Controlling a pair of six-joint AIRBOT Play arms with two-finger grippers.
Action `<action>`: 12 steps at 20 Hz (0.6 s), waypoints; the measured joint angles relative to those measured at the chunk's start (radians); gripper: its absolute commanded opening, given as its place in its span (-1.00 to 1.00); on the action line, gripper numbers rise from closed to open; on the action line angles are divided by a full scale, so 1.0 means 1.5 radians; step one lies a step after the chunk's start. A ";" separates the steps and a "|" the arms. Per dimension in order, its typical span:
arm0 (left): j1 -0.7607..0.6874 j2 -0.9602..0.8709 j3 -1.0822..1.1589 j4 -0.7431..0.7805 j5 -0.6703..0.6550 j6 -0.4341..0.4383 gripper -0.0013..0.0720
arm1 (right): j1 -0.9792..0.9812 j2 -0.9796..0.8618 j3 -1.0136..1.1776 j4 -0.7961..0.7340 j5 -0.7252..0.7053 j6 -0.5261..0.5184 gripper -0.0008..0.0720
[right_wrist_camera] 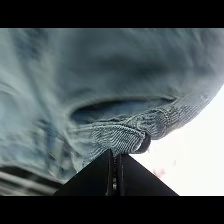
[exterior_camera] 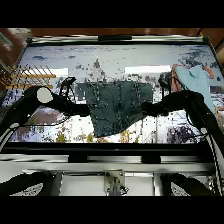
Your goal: Fold the shirts.
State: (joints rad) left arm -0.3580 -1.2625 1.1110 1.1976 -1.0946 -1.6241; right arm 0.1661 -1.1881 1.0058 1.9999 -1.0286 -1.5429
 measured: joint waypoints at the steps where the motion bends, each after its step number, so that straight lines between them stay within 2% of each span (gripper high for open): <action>1: 0.002 0.001 0.003 0.000 0.000 0.000 0.84 | 0.014 0.002 0.021 0.016 0.025 -0.029 -0.75; 6: 0.052 0.002 0.035 0.005 0.002 -0.001 0.83 | 0.198 -0.012 0.080 0.029 0.101 -0.180 -0.75; 12: 0.090 0.000 0.046 0.007 -0.012 -0.007 0.82 | 0.425 -0.129 0.093 -0.023 0.110 -0.220 -0.75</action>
State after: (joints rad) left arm -0.2226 -1.2625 1.1805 1.2076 -1.1122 -1.6352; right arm 0.8036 -1.3819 1.1454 1.9652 -0.8631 -1.8736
